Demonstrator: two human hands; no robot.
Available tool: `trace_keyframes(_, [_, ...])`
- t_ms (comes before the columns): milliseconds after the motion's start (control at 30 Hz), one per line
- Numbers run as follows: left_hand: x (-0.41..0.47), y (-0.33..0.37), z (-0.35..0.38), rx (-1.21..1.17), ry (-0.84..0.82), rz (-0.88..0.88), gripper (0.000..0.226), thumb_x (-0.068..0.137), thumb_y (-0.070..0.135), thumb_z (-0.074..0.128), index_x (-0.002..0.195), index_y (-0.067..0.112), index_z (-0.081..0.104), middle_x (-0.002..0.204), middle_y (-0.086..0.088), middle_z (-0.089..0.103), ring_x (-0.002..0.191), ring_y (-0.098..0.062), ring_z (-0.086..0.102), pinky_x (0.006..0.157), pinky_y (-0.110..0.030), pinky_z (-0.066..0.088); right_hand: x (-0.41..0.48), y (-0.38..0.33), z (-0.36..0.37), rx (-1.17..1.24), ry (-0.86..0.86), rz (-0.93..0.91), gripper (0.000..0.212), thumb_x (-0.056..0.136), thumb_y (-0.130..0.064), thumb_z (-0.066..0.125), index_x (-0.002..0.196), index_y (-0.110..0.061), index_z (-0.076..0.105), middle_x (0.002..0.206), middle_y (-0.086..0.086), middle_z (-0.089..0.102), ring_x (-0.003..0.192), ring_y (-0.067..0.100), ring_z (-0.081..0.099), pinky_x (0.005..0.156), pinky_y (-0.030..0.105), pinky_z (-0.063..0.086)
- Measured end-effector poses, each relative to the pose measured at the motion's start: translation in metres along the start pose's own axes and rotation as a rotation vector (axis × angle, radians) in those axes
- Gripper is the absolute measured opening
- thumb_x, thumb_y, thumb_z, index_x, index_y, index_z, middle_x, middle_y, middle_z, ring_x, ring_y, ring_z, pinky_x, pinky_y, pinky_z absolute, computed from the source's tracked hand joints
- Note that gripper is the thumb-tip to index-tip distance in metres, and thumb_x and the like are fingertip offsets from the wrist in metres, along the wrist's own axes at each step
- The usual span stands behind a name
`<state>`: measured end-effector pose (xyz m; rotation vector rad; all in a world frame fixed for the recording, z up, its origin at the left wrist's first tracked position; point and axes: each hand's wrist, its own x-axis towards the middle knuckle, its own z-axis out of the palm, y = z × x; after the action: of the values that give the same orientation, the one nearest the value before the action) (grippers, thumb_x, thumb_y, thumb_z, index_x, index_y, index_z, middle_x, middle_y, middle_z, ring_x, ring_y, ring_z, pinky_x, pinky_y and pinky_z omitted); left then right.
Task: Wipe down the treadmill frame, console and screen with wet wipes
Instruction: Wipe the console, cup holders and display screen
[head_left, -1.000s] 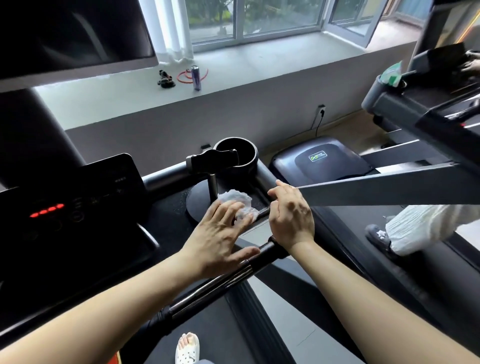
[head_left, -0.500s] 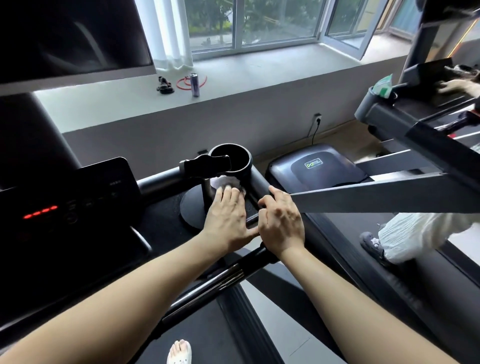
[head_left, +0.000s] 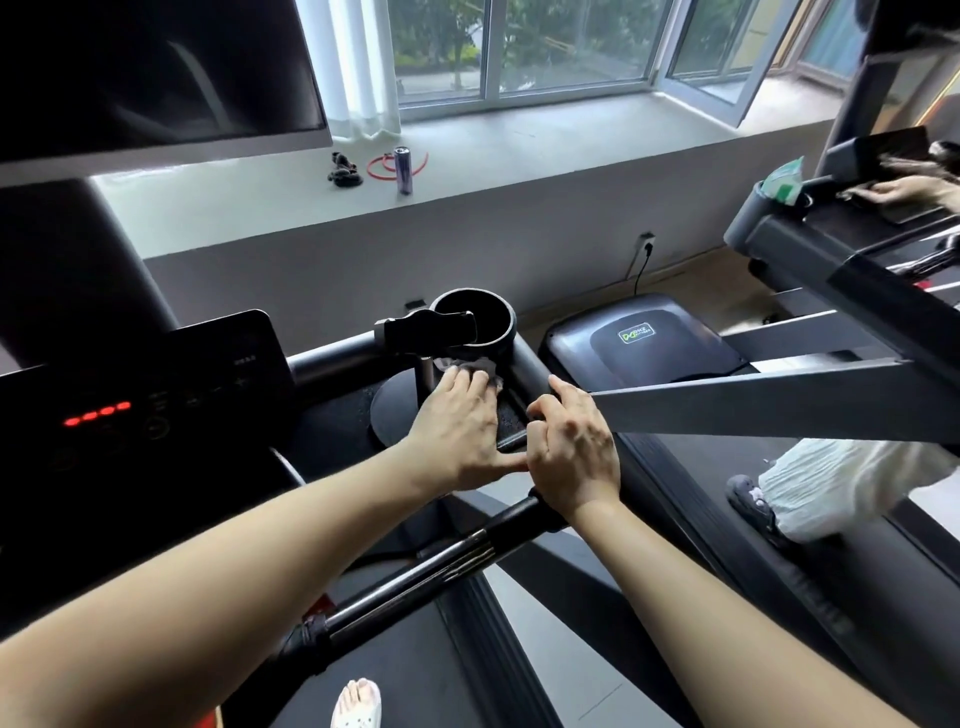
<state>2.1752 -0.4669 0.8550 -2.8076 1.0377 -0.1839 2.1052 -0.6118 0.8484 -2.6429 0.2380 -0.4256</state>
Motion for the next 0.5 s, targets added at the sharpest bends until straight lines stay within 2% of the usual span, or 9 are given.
trace_keyframes(67, [0.003, 0.008, -0.002, -0.019, 0.004, -0.054, 0.11, 0.079, 0.083, 0.006, 0.132, 0.0, 0.054, 0.116, -0.015, 0.053, 0.112, -0.032, 0.046, 0.113, -0.044, 0.029, 0.0, 0.0, 0.0, -0.01, -0.007, 0.003, 0.048, 0.082, -0.032, 0.03, 0.092, -0.009, 0.071, 0.137, 0.024, 0.059, 0.128, 0.038, 0.054, 0.109, 0.045, 0.042])
trace_keyframes(133, [-0.002, 0.018, 0.002, -0.048, 0.006, -0.034, 0.101, 0.082, 0.075, 0.012, 0.132, -0.002, 0.053, 0.117, -0.015, 0.053, 0.112, -0.032, 0.046, 0.113, -0.044, 0.029, 0.0, -0.001, 0.001, -0.015, -0.008, 0.002, 0.048, 0.082, -0.033, 0.03, 0.091, -0.009, 0.071, 0.137, 0.024, 0.059, 0.128, 0.038, 0.054, 0.108, 0.045, 0.042])
trace_keyframes(300, [-0.04, 0.01, 0.014, -0.216, 0.143, 0.257, 0.078, 0.099, 0.068, 0.032, 0.143, 0.006, 0.05, 0.124, -0.007, 0.054, 0.123, -0.026, 0.049, 0.122, -0.041, 0.025, 0.001, 0.0, 0.001, -0.009, -0.01, 0.01, 0.047, 0.082, -0.036, 0.031, 0.088, -0.011, 0.07, 0.137, 0.022, 0.059, 0.128, 0.038, 0.052, 0.108, 0.044, 0.04])
trace_keyframes(400, [-0.061, -0.008, 0.013, -0.136, 0.182, 0.317, 0.078, 0.1, 0.065, 0.039, 0.145, 0.003, 0.051, 0.132, -0.013, 0.059, 0.128, -0.029, 0.053, 0.121, -0.038, 0.027, 0.0, 0.0, 0.0, -0.005, -0.013, 0.0, 0.047, 0.08, -0.036, 0.031, 0.087, -0.011, 0.069, 0.138, 0.022, 0.059, 0.129, 0.037, 0.051, 0.109, 0.043, 0.04])
trace_keyframes(500, [-0.06, -0.004, 0.015, -0.018, 0.132, 0.269, 0.091, 0.098, 0.072, 0.033, 0.147, -0.004, 0.048, 0.146, -0.023, 0.053, 0.141, -0.036, 0.045, 0.123, -0.045, 0.028, 0.001, 0.001, 0.002, -0.011, -0.003, 0.001, 0.046, 0.08, -0.036, 0.031, 0.087, -0.011, 0.069, 0.136, 0.023, 0.06, 0.127, 0.038, 0.052, 0.108, 0.043, 0.041])
